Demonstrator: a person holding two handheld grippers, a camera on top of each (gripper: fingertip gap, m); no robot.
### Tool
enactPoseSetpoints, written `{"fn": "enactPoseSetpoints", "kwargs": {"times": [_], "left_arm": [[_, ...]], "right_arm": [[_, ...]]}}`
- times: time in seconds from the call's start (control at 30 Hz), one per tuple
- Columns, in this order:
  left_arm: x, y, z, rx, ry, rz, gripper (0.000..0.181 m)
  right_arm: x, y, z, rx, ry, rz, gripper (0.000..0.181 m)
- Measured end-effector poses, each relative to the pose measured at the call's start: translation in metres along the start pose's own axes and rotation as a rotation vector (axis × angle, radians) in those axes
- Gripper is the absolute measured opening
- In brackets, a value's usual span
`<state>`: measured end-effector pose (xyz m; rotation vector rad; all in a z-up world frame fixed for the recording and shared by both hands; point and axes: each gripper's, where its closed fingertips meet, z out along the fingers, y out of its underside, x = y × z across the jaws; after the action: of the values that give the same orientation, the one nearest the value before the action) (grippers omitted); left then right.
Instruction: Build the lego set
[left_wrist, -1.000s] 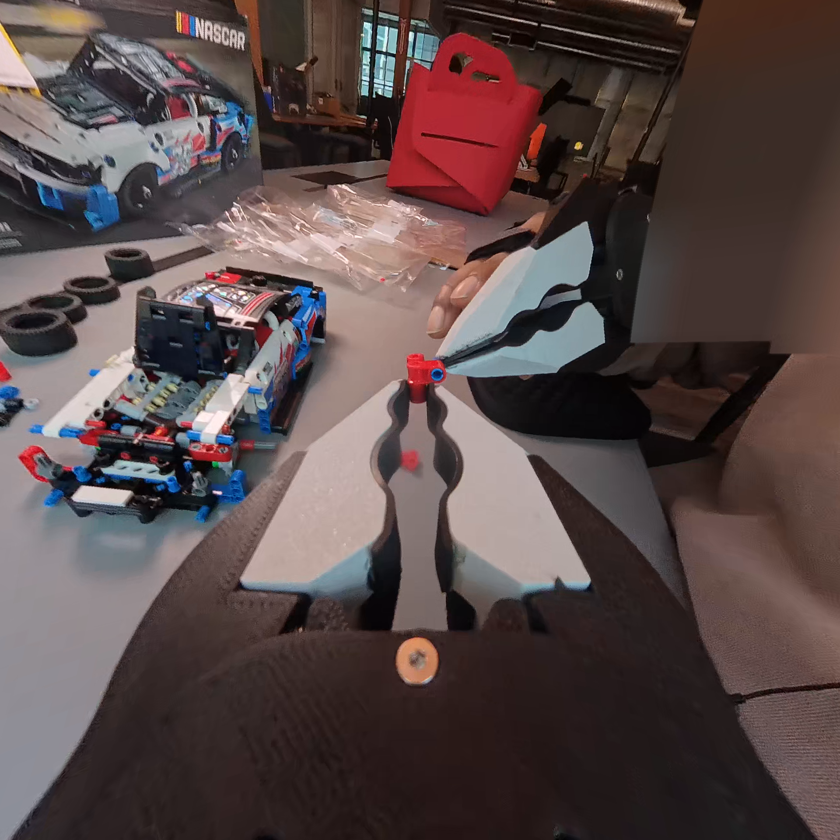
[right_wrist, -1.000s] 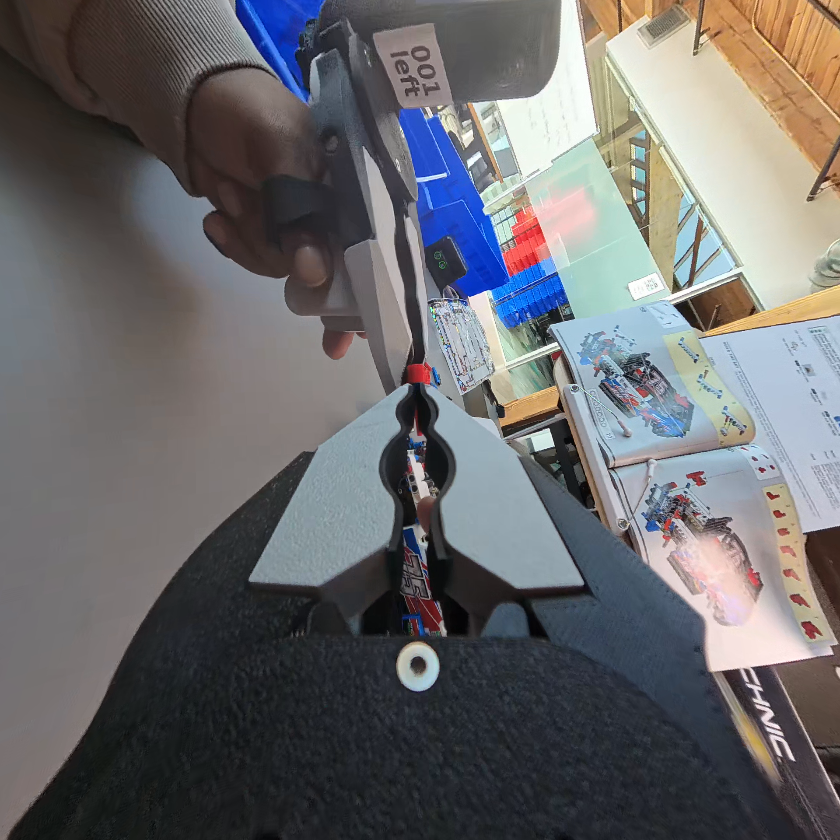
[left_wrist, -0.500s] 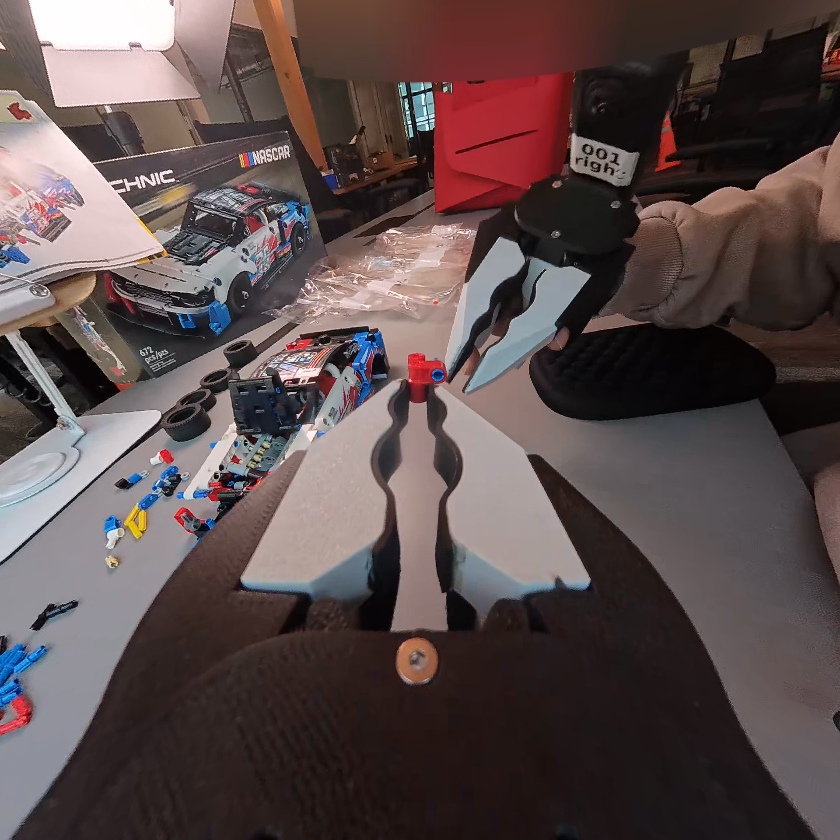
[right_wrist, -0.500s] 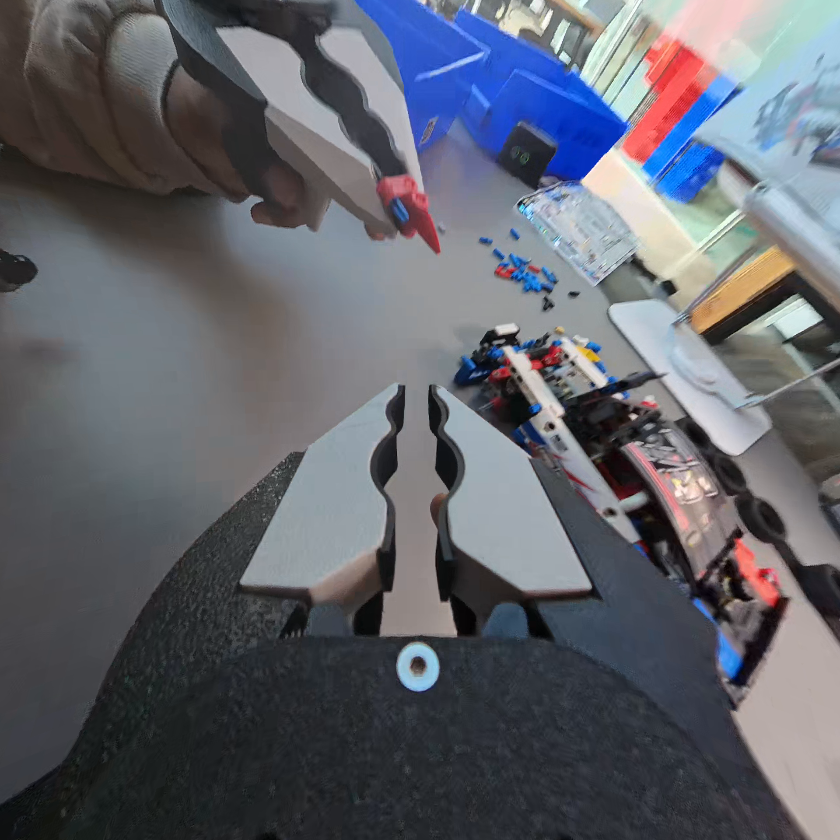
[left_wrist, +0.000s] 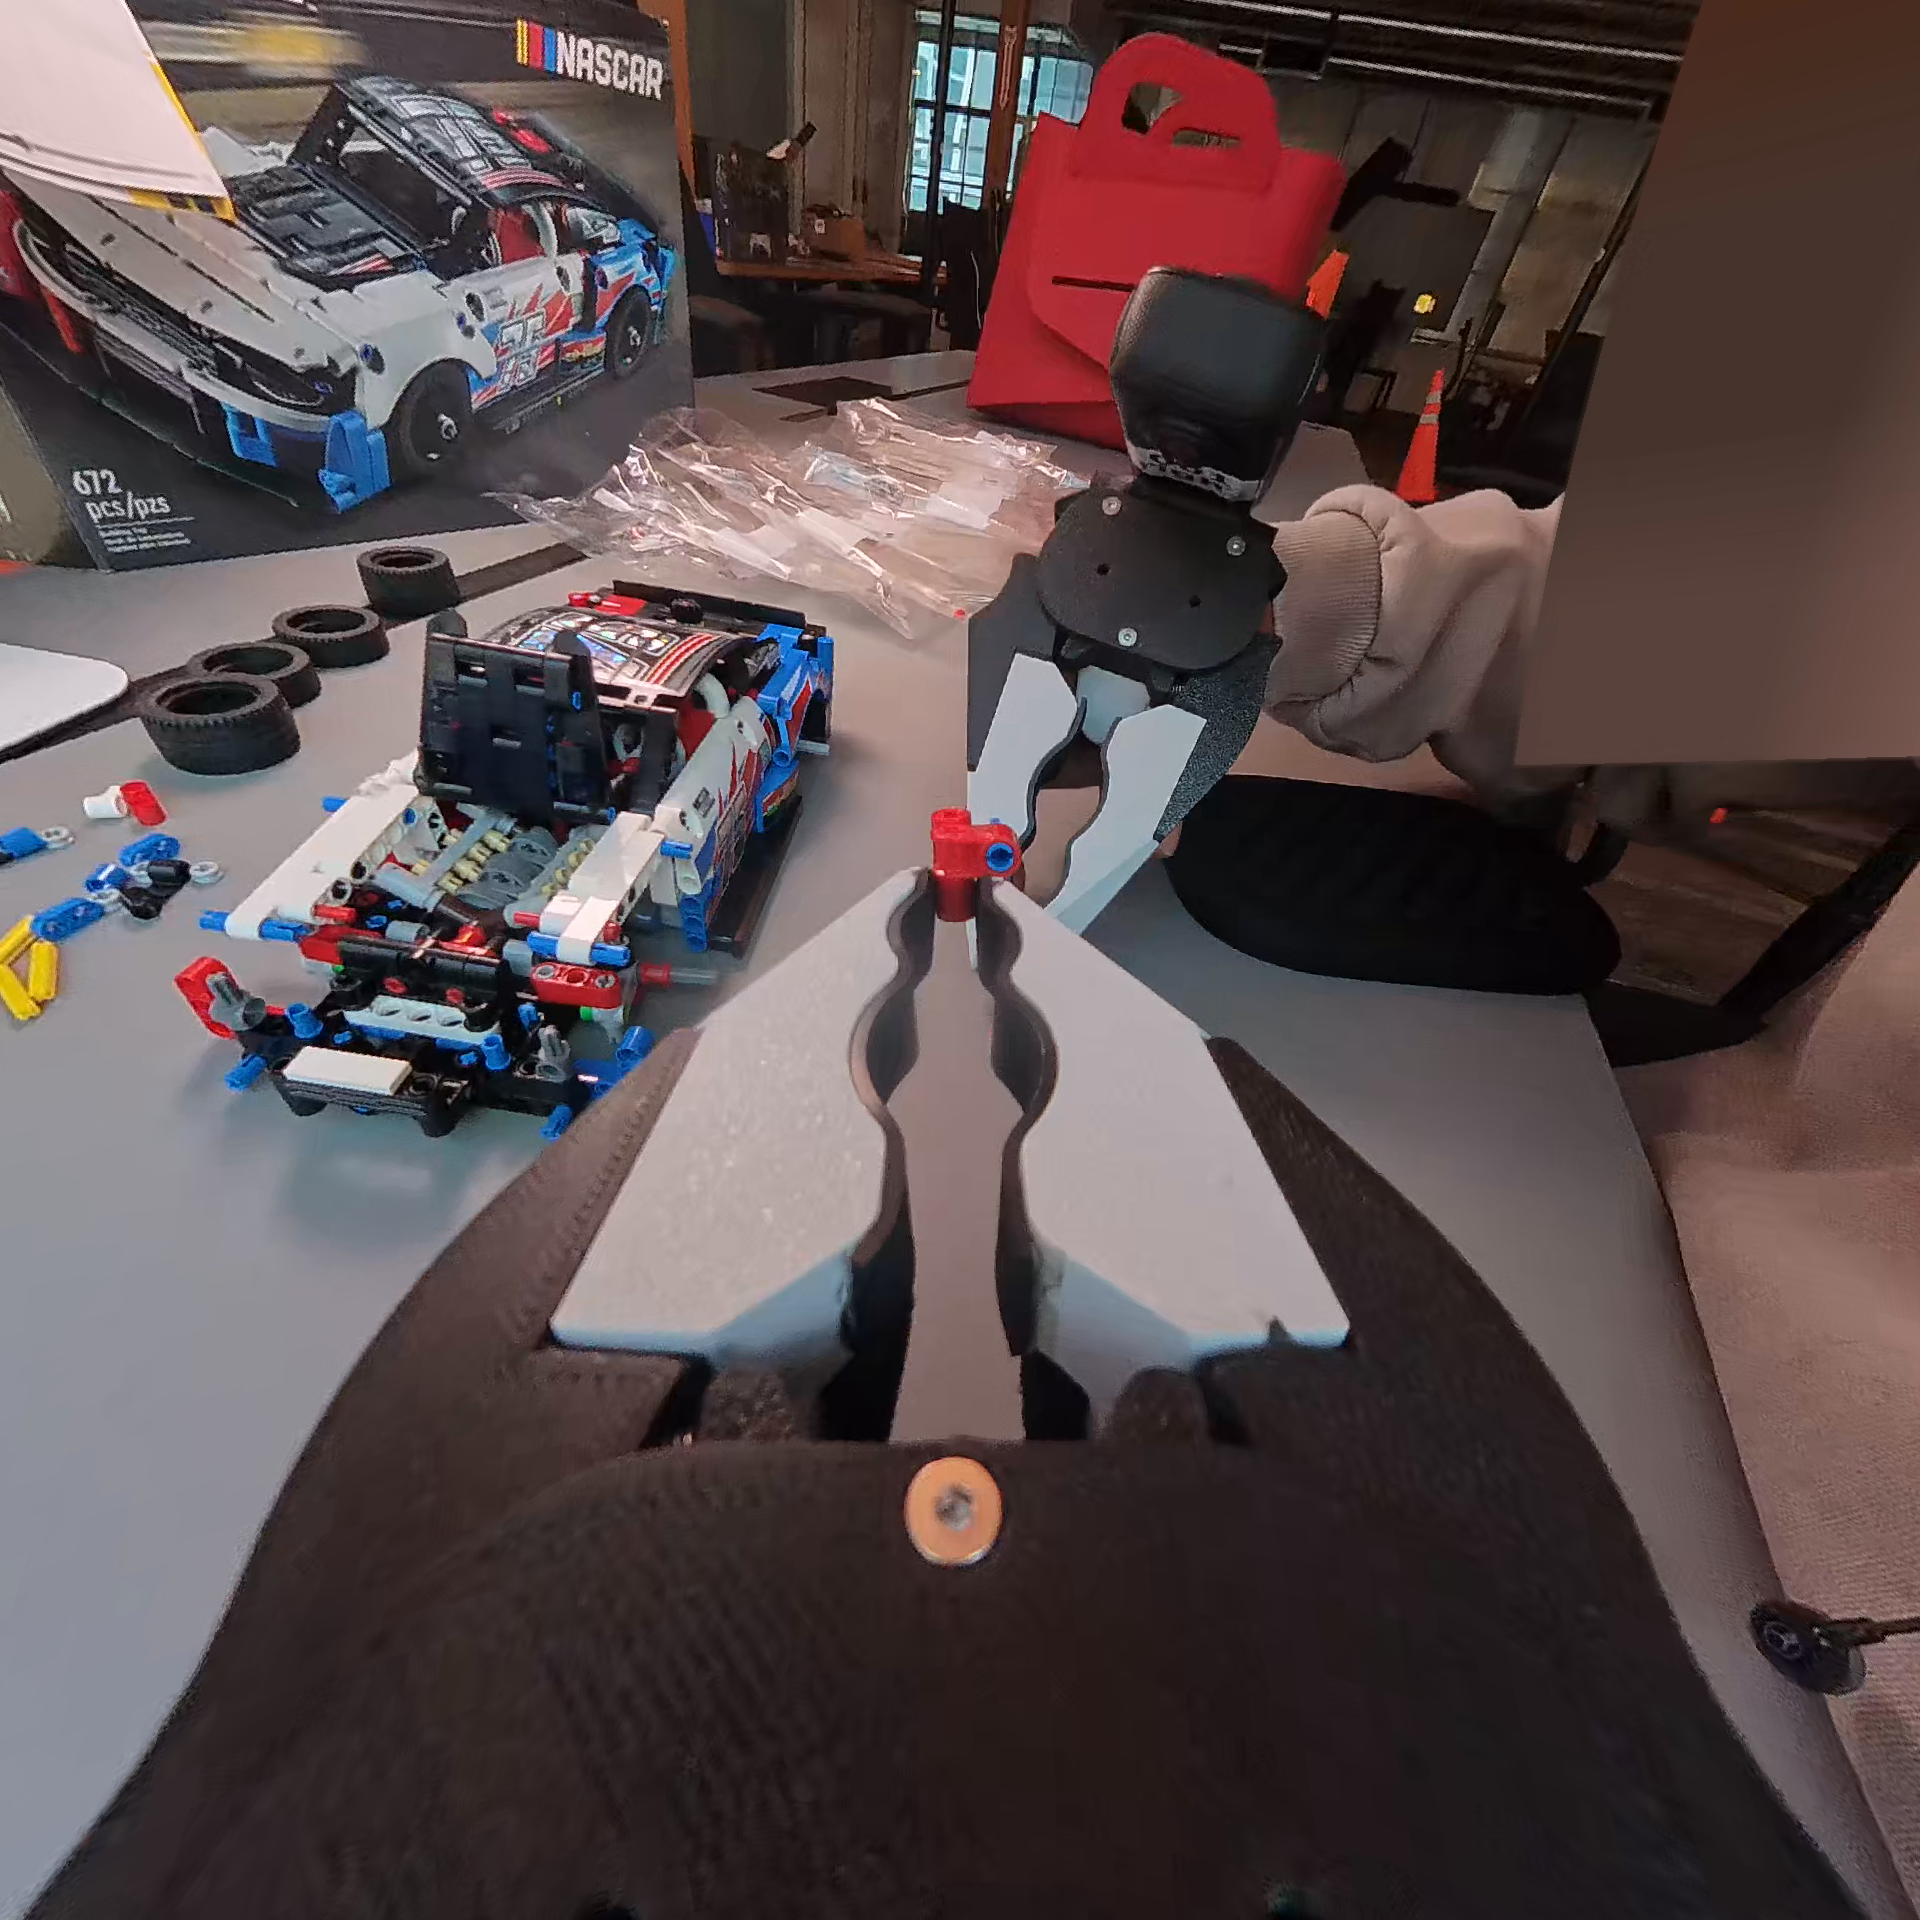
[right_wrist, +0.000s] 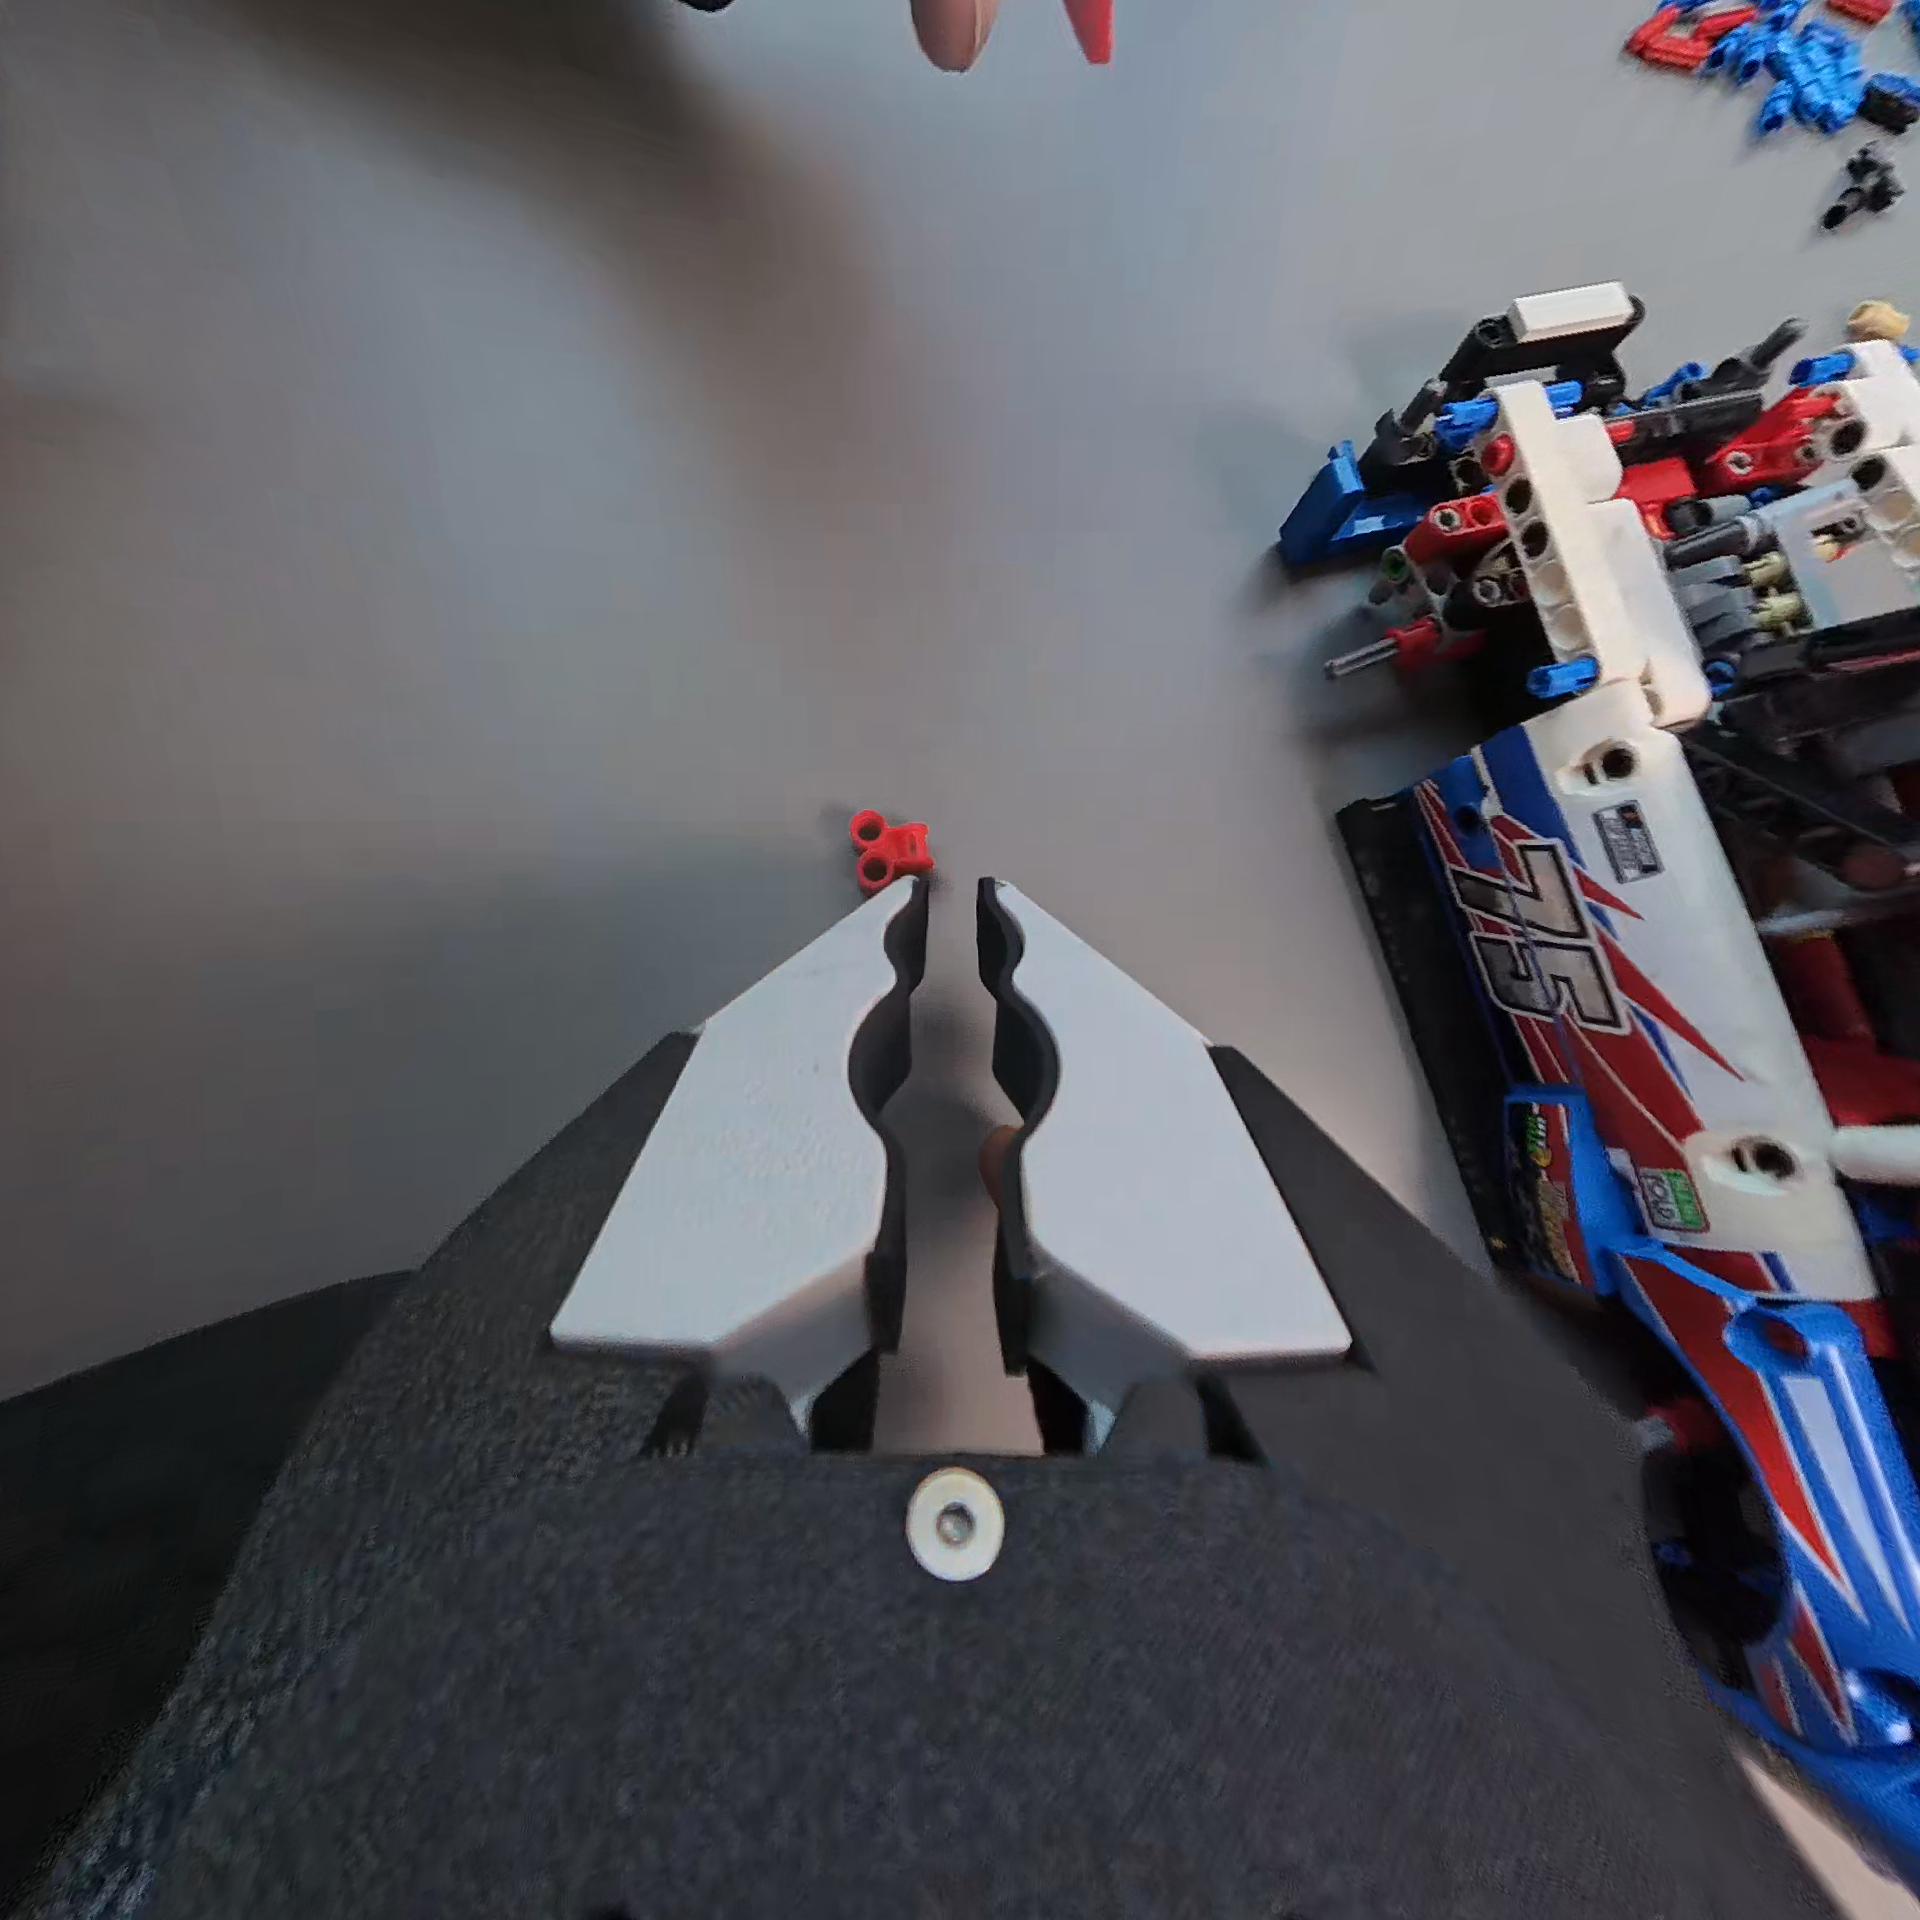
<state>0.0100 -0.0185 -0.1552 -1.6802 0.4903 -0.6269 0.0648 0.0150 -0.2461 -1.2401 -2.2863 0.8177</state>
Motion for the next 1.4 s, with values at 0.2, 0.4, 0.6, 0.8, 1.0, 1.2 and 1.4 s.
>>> {"fn": "enactPoseSetpoints", "kwargs": {"times": [0.2,0.4,0.6,0.8,1.0,1.2,1.4], "left_arm": [[-0.001,0.005,0.001,-0.03,-0.014,-0.008,0.006],[-0.006,0.011,0.003,-0.051,-0.006,-0.133,0.006],[-0.011,0.014,0.002,-0.048,-0.001,-0.256,0.006],[-0.015,0.011,0.004,0.012,0.002,-0.456,0.006],[-0.017,0.004,0.006,0.103,0.027,-0.622,0.006],[-0.018,0.007,0.006,0.094,0.043,-0.66,0.006],[-0.019,0.009,0.007,0.09,0.044,-0.686,0.006]], "right_arm": [[-0.011,0.006,-0.001,-0.096,-0.098,0.147,0.015],[-0.018,-0.002,0.005,-0.048,0.021,0.353,0.02],[-0.014,-0.004,0.013,-0.087,0.2,0.204,0.005],[0.019,-0.068,-0.03,0.29,0.62,-0.078,0.005],[0.026,-0.099,-0.022,0.34,0.67,-0.132,0.004],[0.028,-0.102,-0.02,0.331,0.682,-0.159,0.004],[0.028,-0.1,-0.018,0.306,0.699,-0.186,0.004]]}}
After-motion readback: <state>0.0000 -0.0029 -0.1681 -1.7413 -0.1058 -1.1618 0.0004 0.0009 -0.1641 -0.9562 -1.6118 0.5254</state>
